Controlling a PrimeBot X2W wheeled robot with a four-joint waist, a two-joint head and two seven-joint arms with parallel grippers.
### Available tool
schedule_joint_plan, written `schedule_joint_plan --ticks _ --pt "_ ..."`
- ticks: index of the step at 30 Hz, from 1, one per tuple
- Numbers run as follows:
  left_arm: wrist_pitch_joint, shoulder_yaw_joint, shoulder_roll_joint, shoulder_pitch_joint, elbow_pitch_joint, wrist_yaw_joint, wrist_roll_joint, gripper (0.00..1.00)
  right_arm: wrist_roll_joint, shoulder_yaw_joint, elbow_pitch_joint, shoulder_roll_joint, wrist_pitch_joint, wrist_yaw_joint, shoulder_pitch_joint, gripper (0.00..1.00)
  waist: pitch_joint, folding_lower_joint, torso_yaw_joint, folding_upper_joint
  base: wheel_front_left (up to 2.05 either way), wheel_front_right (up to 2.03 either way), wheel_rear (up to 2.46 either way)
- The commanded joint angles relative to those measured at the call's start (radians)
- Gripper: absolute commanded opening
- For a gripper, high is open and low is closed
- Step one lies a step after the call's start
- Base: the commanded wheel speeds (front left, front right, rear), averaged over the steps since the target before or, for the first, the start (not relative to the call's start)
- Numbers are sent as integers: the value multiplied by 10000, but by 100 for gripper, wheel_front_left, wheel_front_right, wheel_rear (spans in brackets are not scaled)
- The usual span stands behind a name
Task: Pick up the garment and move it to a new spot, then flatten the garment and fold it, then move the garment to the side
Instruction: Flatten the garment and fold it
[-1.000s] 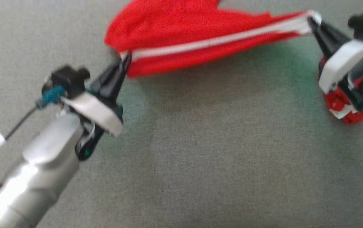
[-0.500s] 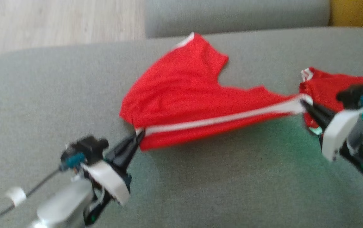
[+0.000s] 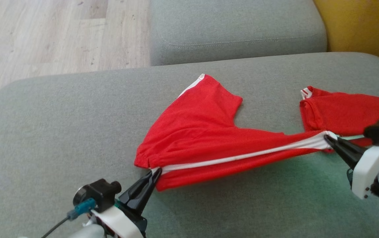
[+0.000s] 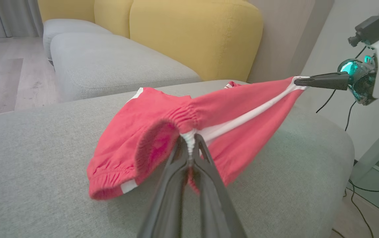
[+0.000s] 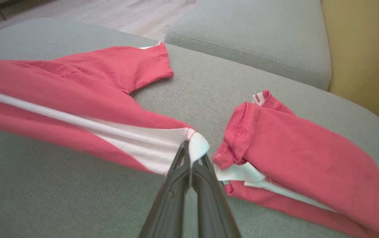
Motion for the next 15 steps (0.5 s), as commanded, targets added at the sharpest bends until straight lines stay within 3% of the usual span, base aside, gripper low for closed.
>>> schedule_joint_plan --ticks 1,8,15 --pt "-112 581 498 -345 -278 174 19 0 -230 -293 -78 -534 -142 -9 -110 0 55 1 49 -1 0 0 0" --pt "-62 817 456 -756 -617 375 27 0 -1228 -803 -24 -274 -174 -9 -848 0 636 1 367 -1 0 0 0" --pt "-73 1029 153 -1511 -424 260 140 0 -2224 -1108 130 73 111 -9 -1960 0 1429 1 888 -1 0 0 0"
